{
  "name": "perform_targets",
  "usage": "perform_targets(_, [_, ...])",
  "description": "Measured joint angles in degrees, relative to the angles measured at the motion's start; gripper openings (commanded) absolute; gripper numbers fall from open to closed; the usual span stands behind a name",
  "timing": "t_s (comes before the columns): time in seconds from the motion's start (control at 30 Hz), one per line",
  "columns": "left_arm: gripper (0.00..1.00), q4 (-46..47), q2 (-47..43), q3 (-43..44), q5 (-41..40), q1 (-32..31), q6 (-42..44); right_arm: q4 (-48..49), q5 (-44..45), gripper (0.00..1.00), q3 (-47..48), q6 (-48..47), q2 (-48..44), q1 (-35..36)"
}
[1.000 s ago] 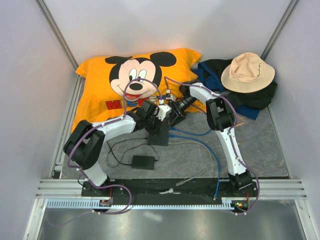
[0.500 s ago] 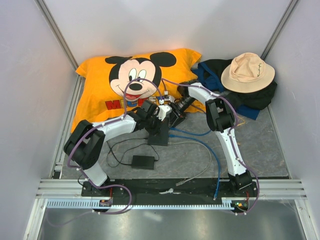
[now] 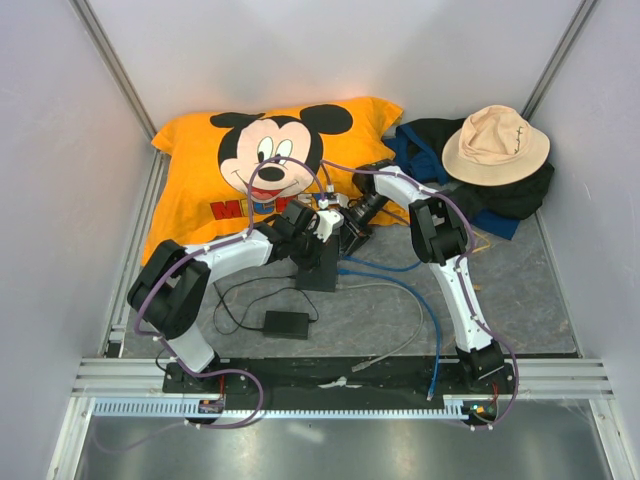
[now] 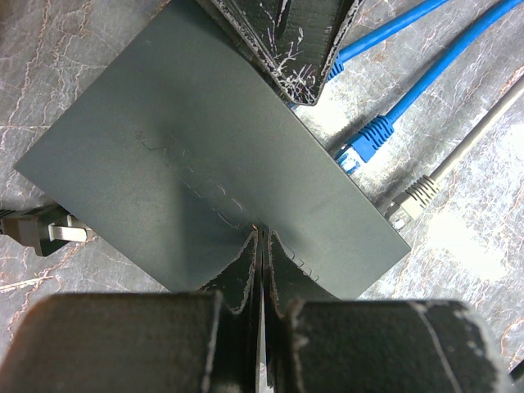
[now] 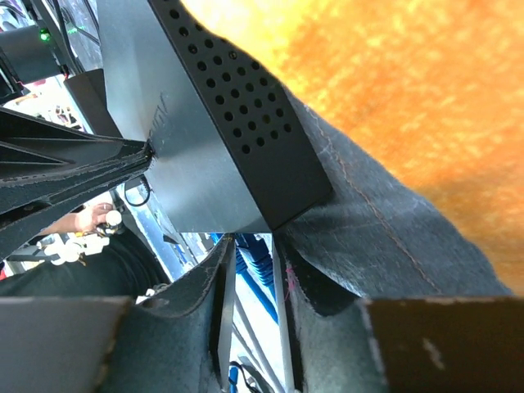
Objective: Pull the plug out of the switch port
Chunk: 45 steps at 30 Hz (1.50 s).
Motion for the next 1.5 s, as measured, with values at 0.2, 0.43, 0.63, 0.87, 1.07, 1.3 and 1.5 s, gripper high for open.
perform_targets(0.2, [0.02, 0.00, 0.00, 0.00, 0.00, -0.02, 0.00, -0.46, 0.00, 0.24, 0.57, 0.02, 0.42, -0.02])
perform_targets(0.43, [0.02, -0.07, 0.04, 0.07, 0.00, -0.02, 0.00, -0.57, 0.04, 0.14, 0.68, 0.04, 0.48, -0.02])
perform_targets(0.63, [0.02, -0.07, 0.04, 0.07, 0.02, -0.02, 0.00, -0.57, 0.09, 0.00, 0.68, 0.02, 0.48, -0.02])
perform_targets(0.87, [0.02, -0.07, 0.04, 0.07, 0.02, -0.02, 0.00, -1.57, 0.28, 0.00, 1.66, -0.37, 1.05, -0.02])
perform_targets(1.07, [0.02, -0.07, 0.04, 0.07, 0.02, -0.02, 0.00, -4.22, 0.55, 0.00, 4.46, -2.01, 2.62, -0.02])
perform_targets(1.3, [0.02, -0.07, 0.04, 0.07, -0.02, -0.11, 0.00, -7.26, 1.60, 0.00, 7.74, -3.69, 4.17, 0.11])
perform_targets(1.5, [0.02, 0.15, 0.15, 0.11, -0.07, -0.20, 0.00, -11.28, 4.94, 0.00, 9.94, -5.75, 5.20, -0.24])
